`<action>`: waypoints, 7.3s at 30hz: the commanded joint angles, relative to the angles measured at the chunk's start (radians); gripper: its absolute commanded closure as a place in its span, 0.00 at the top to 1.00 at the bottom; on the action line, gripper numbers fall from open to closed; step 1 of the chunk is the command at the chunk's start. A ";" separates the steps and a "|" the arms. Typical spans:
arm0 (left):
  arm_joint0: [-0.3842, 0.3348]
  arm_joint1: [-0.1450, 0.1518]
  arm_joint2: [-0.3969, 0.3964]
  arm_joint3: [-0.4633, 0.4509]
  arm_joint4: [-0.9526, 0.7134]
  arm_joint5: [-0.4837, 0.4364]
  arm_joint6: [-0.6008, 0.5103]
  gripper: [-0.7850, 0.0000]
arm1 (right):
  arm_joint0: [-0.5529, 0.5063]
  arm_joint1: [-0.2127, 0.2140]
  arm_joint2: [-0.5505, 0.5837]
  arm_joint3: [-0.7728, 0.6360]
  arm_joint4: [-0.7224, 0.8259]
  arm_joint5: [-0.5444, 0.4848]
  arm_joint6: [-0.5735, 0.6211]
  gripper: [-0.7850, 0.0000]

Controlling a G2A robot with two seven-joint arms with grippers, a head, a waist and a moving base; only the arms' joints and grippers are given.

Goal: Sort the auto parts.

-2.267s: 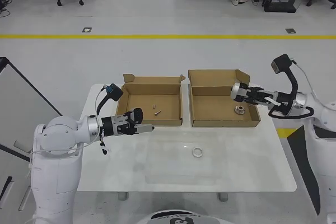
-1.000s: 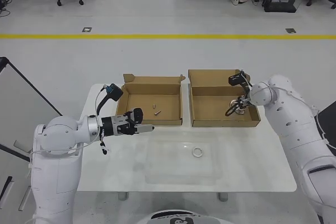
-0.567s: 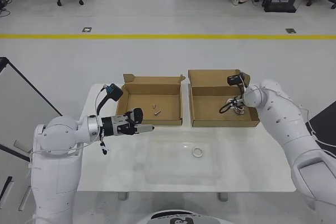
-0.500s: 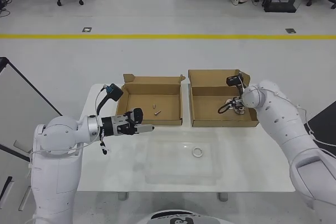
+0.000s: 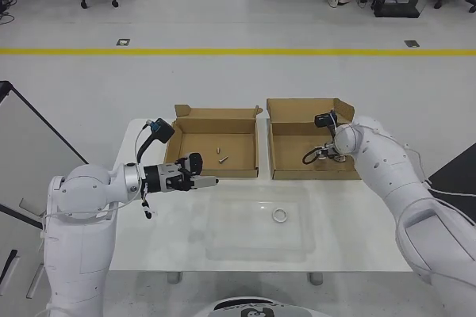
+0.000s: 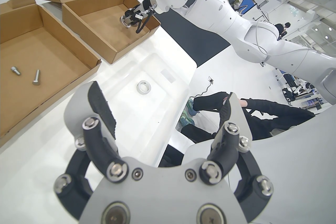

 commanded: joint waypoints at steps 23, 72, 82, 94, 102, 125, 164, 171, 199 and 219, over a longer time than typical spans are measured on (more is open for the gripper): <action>0.000 0.000 0.000 0.000 0.000 0.000 0.000 1.00 | 0.028 -0.001 0.066 0.008 0.011 -0.067 -0.076 1.00; 0.000 0.000 0.000 0.000 0.000 0.000 0.000 1.00 | -0.637 0.226 0.479 -1.406 0.448 -0.355 0.485 1.00; 0.000 0.000 0.000 0.000 0.000 0.000 0.000 1.00 | -0.264 0.268 0.002 -1.311 0.352 -0.282 0.557 1.00; 0.000 0.000 0.000 0.000 0.000 0.000 0.000 1.00 | -0.017 0.260 -0.282 -1.198 0.422 -0.282 0.557 1.00; 0.000 0.000 0.000 0.000 0.000 0.000 0.000 1.00 | -0.038 0.250 -0.329 -1.141 0.373 -0.305 0.534 1.00; 0.000 0.000 0.000 0.000 0.000 0.000 0.000 1.00 | -0.021 0.167 -0.475 -0.992 0.211 -0.308 0.508 0.35; 0.000 0.000 0.000 0.000 0.000 0.000 0.000 1.00 | -0.057 0.077 -0.494 -0.869 0.059 -0.259 0.534 0.27; 0.000 0.000 0.000 0.000 0.000 0.000 0.000 1.00 | -0.067 0.075 -0.479 -0.870 0.084 -0.291 0.534 0.29; 0.000 0.000 0.000 0.000 0.000 0.000 0.000 1.00 | -0.075 0.086 -0.470 -0.890 0.154 -0.337 0.476 0.42; 0.000 0.000 0.000 0.000 0.000 0.000 0.000 1.00 | -0.076 0.046 -0.484 -0.804 0.145 -0.352 0.474 0.36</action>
